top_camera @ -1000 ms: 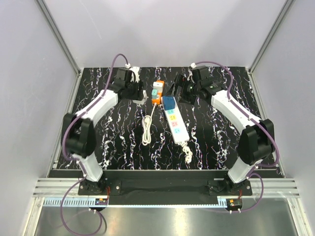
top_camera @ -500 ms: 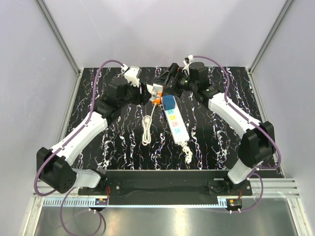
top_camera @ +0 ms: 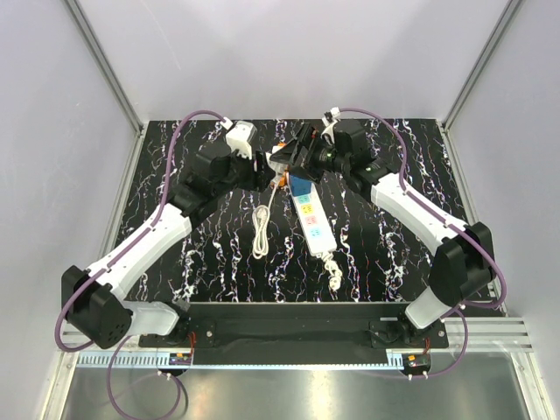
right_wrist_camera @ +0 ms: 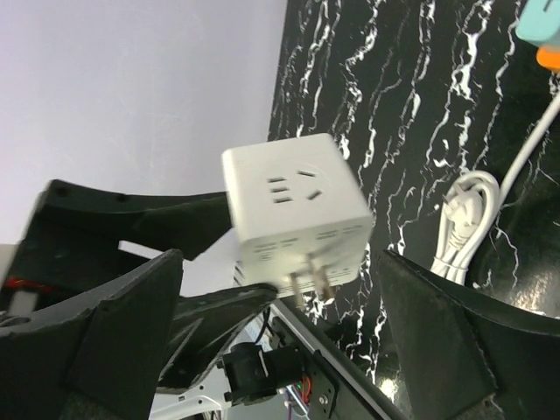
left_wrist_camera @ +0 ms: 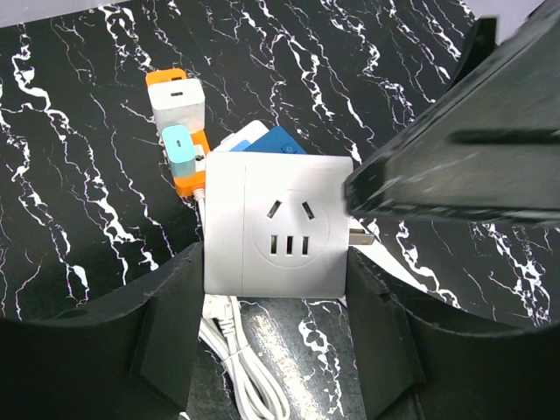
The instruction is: Insert the plug
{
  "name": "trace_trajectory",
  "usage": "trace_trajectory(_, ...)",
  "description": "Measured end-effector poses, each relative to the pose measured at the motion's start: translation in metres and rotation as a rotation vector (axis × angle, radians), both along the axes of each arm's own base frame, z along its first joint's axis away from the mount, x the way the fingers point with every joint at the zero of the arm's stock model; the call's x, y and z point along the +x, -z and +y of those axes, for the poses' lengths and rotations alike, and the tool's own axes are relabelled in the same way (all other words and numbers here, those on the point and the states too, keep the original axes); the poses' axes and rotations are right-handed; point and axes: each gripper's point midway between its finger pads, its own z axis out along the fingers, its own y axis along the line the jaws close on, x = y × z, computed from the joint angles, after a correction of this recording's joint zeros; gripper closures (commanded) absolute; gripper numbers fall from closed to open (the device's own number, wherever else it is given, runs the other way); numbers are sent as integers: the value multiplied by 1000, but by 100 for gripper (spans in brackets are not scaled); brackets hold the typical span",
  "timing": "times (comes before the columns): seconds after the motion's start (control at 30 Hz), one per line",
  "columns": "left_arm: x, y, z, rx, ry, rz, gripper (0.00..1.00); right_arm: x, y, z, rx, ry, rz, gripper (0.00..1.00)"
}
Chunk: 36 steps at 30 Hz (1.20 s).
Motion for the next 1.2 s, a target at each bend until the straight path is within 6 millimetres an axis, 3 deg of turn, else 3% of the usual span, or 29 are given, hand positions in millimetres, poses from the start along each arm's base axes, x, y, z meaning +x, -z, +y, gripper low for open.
trace_trajectory(0.17, -4, -9, -2, -15, 4, -20, 100, -3, 9, -1, -20, -2, 26, 9)
trace_trajectory(0.3, -6, -15, -3, -27, 9, -34, 100, -4, 7, 1, -2, -12, 11, 25)
trace_trajectory(0.37, -7, -15, -4, -28, 11, -32, 100, -5, 6, 2, 14, -17, 4, 28)
trace_trajectory(0.5, -9, -15, -3, -34, 11, -35, 99, -7, 4, 4, 32, -31, -3, 52)
trace_trajectory(0.53, -10, -16, -3, -34, 10, -36, 94, -7, 4, 5, 37, -34, -2, 63)
trace_trajectory(0.63, -11, -17, -2, -33, 10, -42, 83, -8, 3, 6, 51, -43, -17, 82)
trace_trajectory(0.73, -13, -14, -1, -28, 17, -42, 56, -11, 6, 6, 69, -51, -36, 100)
trace_trajectory(0.77, -15, -12, -1, -25, 21, -39, 40, -13, 8, 6, 74, -54, -39, 100)
trace_trajectory(0.9, -22, -11, -6, -43, 53, -23, 21, -20, 13, 3, 82, -69, -59, 100)
trace_trajectory(1.03, -35, -34, -6, -98, 87, -60, 9, -29, 7, 0, 84, -88, -96, 100)
trace_trajectory(1.2, -56, -62, -1, -136, 124, -72, 5, -40, -19, -6, 98, -115, -189, 100)
